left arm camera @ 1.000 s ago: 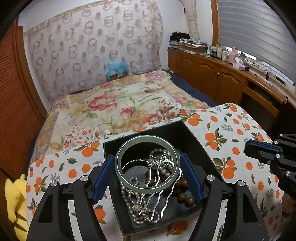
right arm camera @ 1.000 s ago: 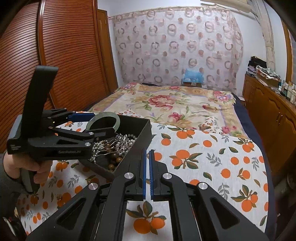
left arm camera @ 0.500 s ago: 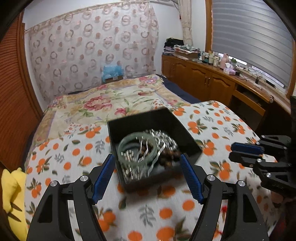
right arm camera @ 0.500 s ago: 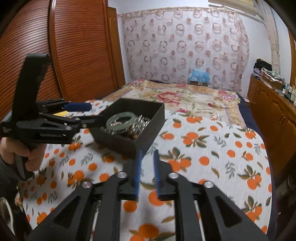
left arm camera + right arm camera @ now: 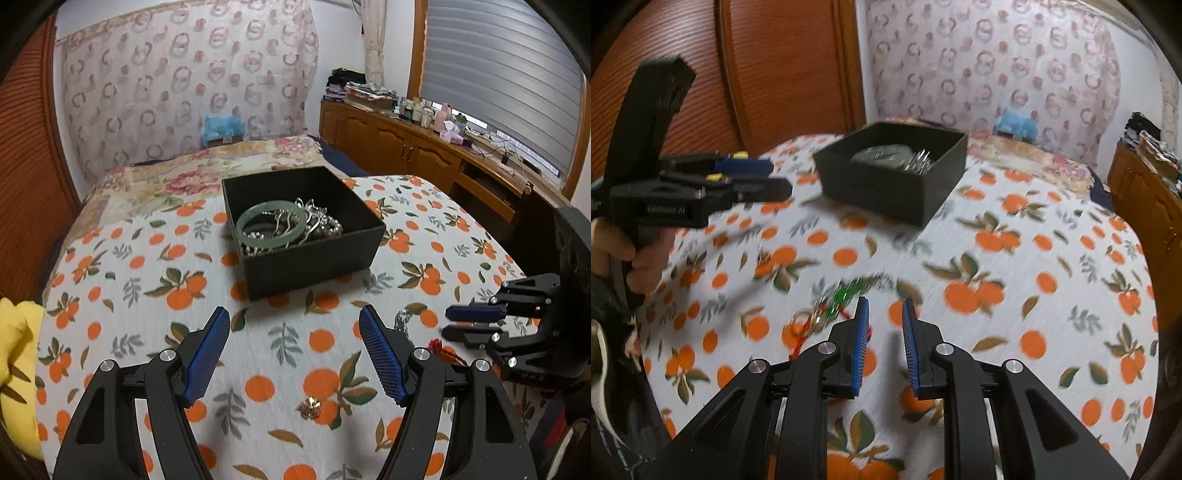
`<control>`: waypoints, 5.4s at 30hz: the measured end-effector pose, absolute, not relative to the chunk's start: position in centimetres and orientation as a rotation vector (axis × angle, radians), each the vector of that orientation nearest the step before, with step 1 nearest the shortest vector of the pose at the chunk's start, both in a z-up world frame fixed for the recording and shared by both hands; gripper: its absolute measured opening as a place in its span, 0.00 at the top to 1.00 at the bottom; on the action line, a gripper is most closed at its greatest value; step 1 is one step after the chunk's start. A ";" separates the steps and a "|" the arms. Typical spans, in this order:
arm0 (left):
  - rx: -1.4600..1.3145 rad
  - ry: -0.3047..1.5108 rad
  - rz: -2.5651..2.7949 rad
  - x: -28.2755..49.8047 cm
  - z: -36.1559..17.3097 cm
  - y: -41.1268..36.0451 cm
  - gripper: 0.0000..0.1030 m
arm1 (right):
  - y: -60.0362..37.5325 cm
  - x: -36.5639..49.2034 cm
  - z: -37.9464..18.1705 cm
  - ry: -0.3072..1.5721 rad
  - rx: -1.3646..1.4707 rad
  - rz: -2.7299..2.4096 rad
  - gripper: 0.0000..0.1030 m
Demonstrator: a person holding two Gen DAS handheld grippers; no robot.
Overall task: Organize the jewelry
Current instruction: 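Grasp the red-cord bracelet with the right tool and lift it, then grasp the green-bead pendant with the left tool while the right tool holds the red-cord bracelet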
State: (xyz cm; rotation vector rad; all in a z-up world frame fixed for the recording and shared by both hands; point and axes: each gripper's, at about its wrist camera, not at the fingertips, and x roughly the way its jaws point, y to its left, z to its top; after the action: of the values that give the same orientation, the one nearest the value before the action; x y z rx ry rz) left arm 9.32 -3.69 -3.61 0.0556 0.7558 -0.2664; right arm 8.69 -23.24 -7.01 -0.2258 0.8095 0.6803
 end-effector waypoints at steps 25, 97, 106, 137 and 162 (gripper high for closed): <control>0.079 0.811 -0.336 9.1 -5.3 -7.0 0.33 | -25.4 6.3 -3.9 0.716 -0.224 0.647 0.97; 0.133 0.905 -0.467 8.7 -6.6 -12.8 0.78 | -29.1 7.8 -2.5 0.646 -0.157 0.494 0.97; 0.189 0.919 -0.435 9.2 -7.4 -13.2 0.73 | -29.2 7.8 -2.6 0.645 -0.157 0.494 0.97; 0.148 0.919 -0.390 10.3 -7.0 -9.2 1.00 | -29.3 7.8 -2.9 0.648 -0.155 0.492 0.97; 0.119 0.898 -0.381 10.6 -6.3 -8.3 1.00 | -29.2 7.8 -3.1 0.649 -0.155 0.492 0.97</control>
State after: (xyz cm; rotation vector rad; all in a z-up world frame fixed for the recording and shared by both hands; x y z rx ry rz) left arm 10.65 -8.29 -6.32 0.1194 0.8984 -0.3812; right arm 7.78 -29.20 -3.06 -0.1546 0.6490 0.4922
